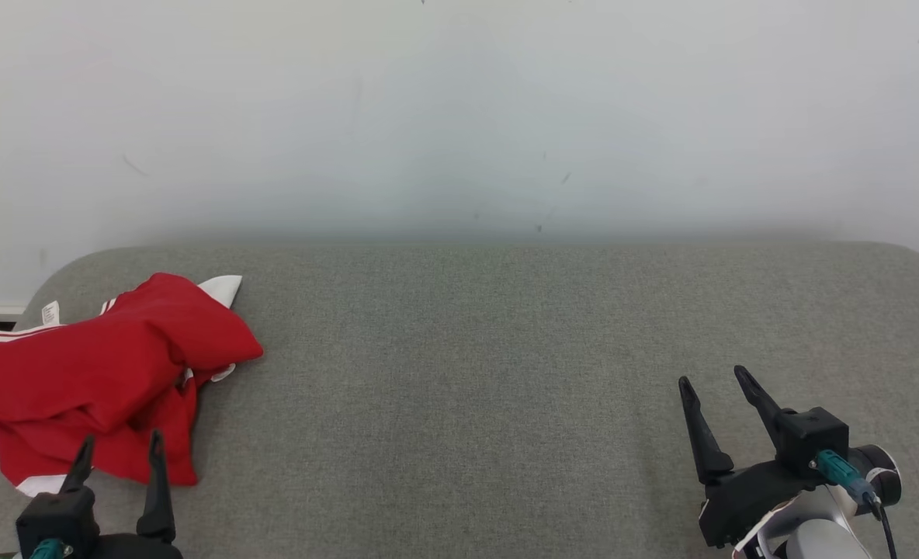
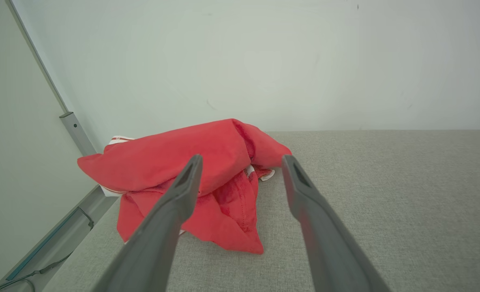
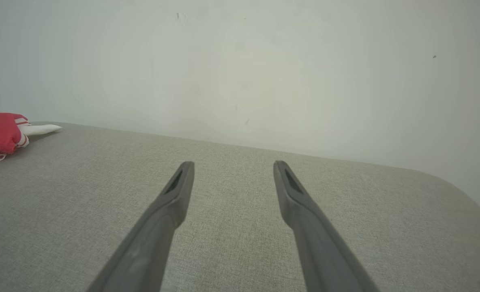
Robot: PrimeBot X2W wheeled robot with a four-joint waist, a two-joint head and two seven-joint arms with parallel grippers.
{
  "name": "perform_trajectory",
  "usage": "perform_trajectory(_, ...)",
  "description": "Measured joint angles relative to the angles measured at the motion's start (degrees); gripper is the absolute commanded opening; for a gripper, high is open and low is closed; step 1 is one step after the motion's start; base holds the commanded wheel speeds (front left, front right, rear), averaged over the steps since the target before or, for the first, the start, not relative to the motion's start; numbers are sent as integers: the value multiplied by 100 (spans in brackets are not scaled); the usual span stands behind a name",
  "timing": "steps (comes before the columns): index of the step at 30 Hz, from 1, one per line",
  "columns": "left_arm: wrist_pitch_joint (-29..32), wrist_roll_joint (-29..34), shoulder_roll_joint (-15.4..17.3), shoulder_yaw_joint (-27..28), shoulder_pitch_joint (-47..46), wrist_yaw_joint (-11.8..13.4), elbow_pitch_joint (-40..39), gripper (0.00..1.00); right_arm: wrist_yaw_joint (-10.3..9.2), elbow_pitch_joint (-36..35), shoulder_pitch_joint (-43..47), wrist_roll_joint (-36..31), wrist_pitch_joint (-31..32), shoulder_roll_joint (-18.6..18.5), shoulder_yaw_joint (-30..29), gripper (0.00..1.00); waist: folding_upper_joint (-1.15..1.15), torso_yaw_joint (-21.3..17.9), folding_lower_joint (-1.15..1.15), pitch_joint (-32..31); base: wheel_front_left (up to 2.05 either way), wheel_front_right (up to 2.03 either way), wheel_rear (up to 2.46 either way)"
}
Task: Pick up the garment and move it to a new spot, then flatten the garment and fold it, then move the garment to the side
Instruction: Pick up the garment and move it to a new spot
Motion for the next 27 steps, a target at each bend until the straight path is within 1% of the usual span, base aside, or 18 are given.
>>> perform_trajectory(5, 2, -75, -21, 23, 1, 42, -30, 100, 0, 13, 4, 53, -5, -2, 46, 100, 0, 66, 0, 3, 0, 0, 0)
perform_trajectory(11, -14, -138, 12, 65, 21, 89, -68, 100, 0, 15, 8, 110, -10, -3, 88, 100, 0, 248, 0, 5, 0, 0, 0)
perform_trajectory(27, 30, -207, 113, 131, 134, 243, -237, 100, 0, 60, 53, 391, -49, -4, 285, 100, 0, 1022, 0, -49, 0, 0, 0)
